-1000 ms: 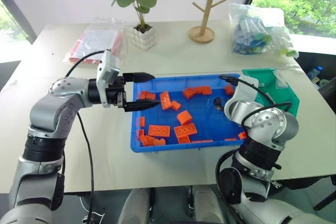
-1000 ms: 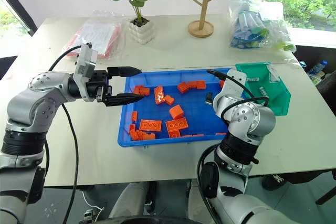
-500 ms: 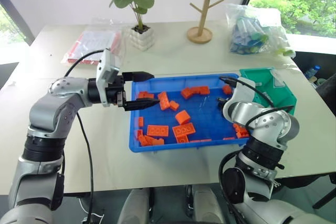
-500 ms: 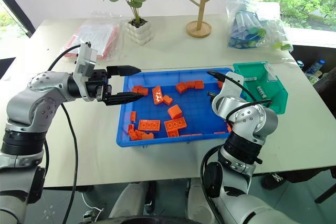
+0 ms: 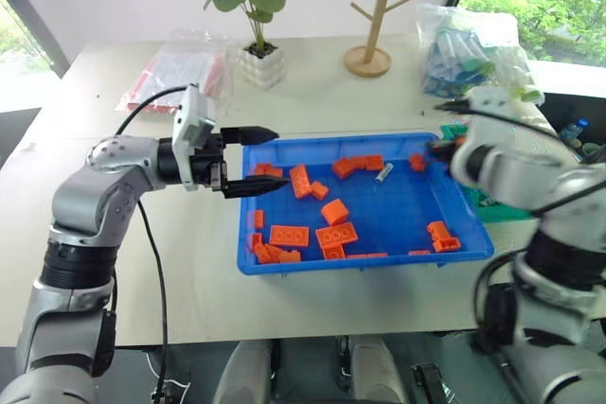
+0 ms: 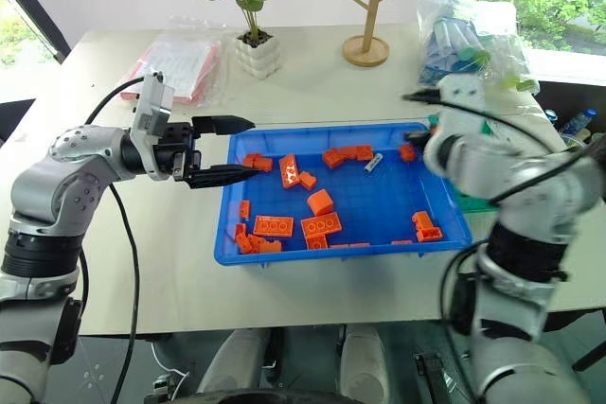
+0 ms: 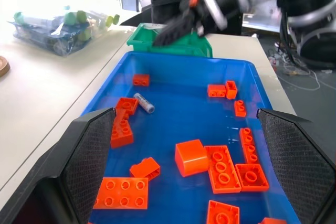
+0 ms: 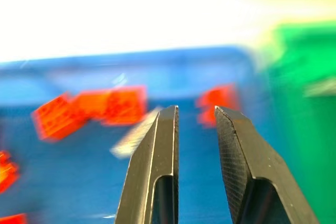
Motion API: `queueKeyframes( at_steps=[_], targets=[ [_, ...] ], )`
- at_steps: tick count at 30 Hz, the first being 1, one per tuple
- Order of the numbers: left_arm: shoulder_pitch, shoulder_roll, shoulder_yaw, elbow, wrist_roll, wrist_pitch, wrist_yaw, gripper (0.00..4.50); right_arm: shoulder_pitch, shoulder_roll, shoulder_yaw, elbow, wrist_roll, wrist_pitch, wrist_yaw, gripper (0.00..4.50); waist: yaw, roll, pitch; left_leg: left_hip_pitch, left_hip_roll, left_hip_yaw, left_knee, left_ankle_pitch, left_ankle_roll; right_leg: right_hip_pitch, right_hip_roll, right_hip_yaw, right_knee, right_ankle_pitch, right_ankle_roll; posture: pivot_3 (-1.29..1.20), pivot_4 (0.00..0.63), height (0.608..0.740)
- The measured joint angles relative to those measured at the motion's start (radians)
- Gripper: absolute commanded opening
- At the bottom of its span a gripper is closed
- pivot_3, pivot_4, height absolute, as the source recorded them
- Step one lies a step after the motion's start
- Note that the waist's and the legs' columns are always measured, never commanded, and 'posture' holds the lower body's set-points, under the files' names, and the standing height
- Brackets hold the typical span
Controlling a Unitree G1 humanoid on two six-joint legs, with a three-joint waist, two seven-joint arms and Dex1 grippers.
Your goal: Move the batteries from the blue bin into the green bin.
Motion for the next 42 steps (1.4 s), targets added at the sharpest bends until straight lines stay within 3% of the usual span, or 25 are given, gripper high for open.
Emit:
queueKeyframes(
  at_steps=[3,6,11,17,24,42],
  targets=[
    [-0.012,-0.004,-0.004,0.014,0.001,-0.009,-0.007,4.50,0.010,-0.030,-0.045,0.020,0.069,0.000,-0.017,1.09,-0.006,0.000,0.000,0.000,0.001,0.001,0.000,0.000,0.001,0.000,0.000,0.000,0.000,0.000,0.000,0.00,0.150,0.692],
    [-0.022,-0.007,-0.005,0.026,0.002,-0.014,-0.008,4.50,0.035,0.034,-0.057,0.036,0.144,0.000,-0.071,1.09,-0.006,0.000,0.000,0.001,0.001,0.001,0.000,0.000,0.000,0.000,0.000,0.000,0.001,0.000,0.000,0.00,0.150,0.692],
    [-0.037,-0.011,-0.008,0.034,0.011,-0.016,-0.009,4.50,0.048,0.250,-0.022,0.060,0.199,0.000,-0.205,3.44,-0.002,0.000,0.000,0.000,0.001,0.001,0.000,0.000,0.001,-0.001,0.000,0.000,0.001,0.000,0.000,0.00,0.150,0.692],
    [-0.037,-0.004,-0.006,0.031,0.014,-0.013,-0.010,4.50,-0.005,0.380,-0.043,0.175,0.145,0.000,-0.301,3.44,-0.002,0.000,0.000,0.000,0.000,0.001,0.000,0.000,0.001,-0.001,0.000,0.000,0.001,0.000,0.000,0.00,0.150,0.692],
    [-0.009,0.014,0.002,-0.002,0.007,-0.005,0.002,4.50,-0.041,0.411,-0.096,0.273,-0.006,0.000,-0.340,3.44,-0.004,0.001,0.000,0.000,0.000,0.001,0.000,0.000,0.000,-0.001,0.001,0.001,0.002,0.000,0.000,0.00,0.150,0.692],
    [0.015,0.016,0.012,-0.029,-0.003,0.011,0.043,4.50,-0.130,0.497,-0.103,0.341,-0.302,0.000,-0.172,3.44,-0.007,0.001,0.000,0.000,0.000,0.001,0.000,0.000,0.000,-0.002,0.001,0.001,0.002,0.000,0.000,0.00,0.150,0.692]
  ],
)
